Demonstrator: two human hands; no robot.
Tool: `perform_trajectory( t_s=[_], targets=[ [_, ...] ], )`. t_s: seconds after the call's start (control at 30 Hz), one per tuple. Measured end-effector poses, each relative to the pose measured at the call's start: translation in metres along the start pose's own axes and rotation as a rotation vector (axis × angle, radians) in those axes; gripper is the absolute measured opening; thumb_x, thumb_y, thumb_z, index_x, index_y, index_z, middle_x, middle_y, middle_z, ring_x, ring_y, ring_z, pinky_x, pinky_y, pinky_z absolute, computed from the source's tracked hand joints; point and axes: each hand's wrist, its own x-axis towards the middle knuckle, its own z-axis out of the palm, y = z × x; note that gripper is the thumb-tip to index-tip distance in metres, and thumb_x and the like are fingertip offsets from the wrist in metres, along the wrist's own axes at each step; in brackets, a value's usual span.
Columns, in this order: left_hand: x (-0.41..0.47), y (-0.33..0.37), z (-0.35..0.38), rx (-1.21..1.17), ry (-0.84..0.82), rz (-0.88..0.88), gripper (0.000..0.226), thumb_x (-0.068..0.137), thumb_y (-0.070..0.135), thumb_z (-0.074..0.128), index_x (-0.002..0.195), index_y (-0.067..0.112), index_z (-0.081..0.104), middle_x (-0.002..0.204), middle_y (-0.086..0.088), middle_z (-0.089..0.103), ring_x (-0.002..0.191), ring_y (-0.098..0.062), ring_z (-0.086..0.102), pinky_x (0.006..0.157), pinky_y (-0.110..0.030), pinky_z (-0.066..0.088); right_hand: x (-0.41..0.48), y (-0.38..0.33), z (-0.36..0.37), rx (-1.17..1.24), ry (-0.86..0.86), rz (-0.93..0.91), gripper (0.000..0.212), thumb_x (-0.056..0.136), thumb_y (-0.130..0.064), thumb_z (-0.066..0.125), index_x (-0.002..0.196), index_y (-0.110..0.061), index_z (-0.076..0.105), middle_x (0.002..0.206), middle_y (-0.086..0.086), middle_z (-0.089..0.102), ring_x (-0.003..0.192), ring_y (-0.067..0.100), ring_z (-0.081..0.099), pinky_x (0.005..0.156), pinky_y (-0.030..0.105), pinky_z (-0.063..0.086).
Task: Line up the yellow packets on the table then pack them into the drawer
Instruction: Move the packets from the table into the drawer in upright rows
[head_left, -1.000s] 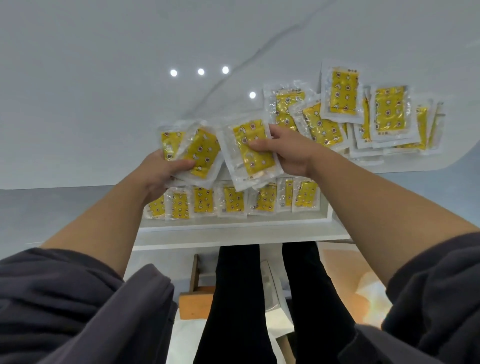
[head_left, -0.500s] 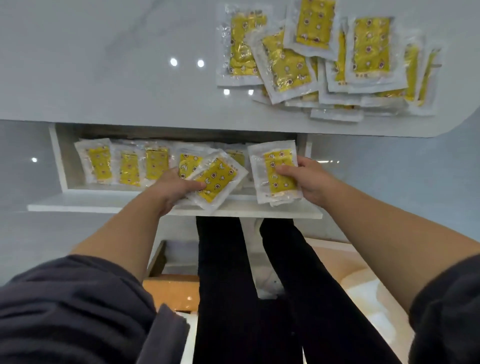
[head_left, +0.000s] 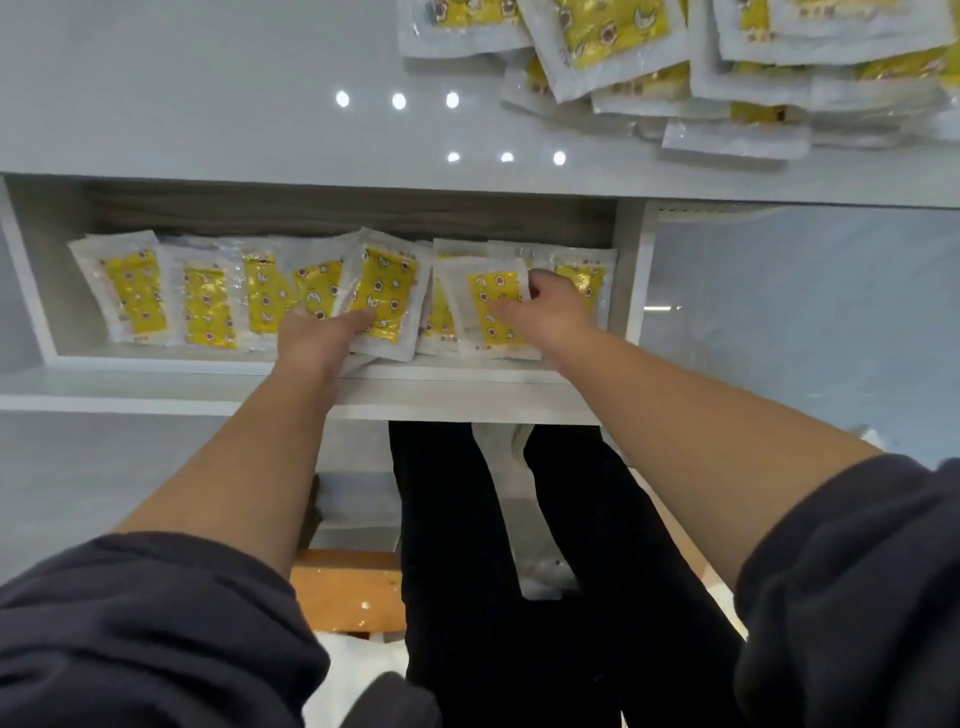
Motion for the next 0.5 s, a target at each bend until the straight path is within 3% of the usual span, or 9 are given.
perform_trajectory(
  t_s=[0.13, 0.33, 0.5],
  targets=[
    [-0.002, 0.0, -0.005, 0.0, -0.024, 0.012, 0.124, 0.029, 0.049, 0.084, 0.141, 0.019, 0.041, 0.133, -0.004, 0.057, 0.115, -0.027, 0.059, 0.097, -0.049, 0.048, -0.009, 0.006, -0.009, 0.02, 0.043, 0.027, 0.016, 0.085, -0.018, 0.069, 0.1, -0.013, 0.066, 0.1, 0.004, 0.07, 0.092, 0.022, 0.067, 0.086, 0.041, 0.055],
    [0.001, -0.002, -0.004, -0.003, -0.005, 0.013, 0.123, 0.027, 0.049, 0.084, 0.139, 0.018, 0.043, 0.131, -0.005, 0.058, 0.114, -0.029, 0.06, 0.094, -0.05, 0.049, -0.009, 0.007, -0.031, 0.011, 0.068, 0.05, 0.018, 0.092, -0.017, 0.063, 0.11, -0.018, 0.064, 0.105, -0.001, 0.067, 0.096, 0.019, 0.064, 0.085, 0.034, 0.053],
    [0.003, -0.003, -0.008, -0.049, 0.04, 0.034, 0.114, 0.034, 0.044, 0.085, 0.138, 0.019, 0.047, 0.129, -0.004, 0.059, 0.113, -0.029, 0.06, 0.097, -0.048, 0.049, -0.008, 0.008, -0.044, -0.372, 0.229, 0.087, 0.044, 0.089, -0.008, 0.058, 0.13, -0.009, 0.042, 0.108, 0.01, 0.059, 0.102, 0.03, 0.06, 0.069, 0.031, 0.043]
  ],
)
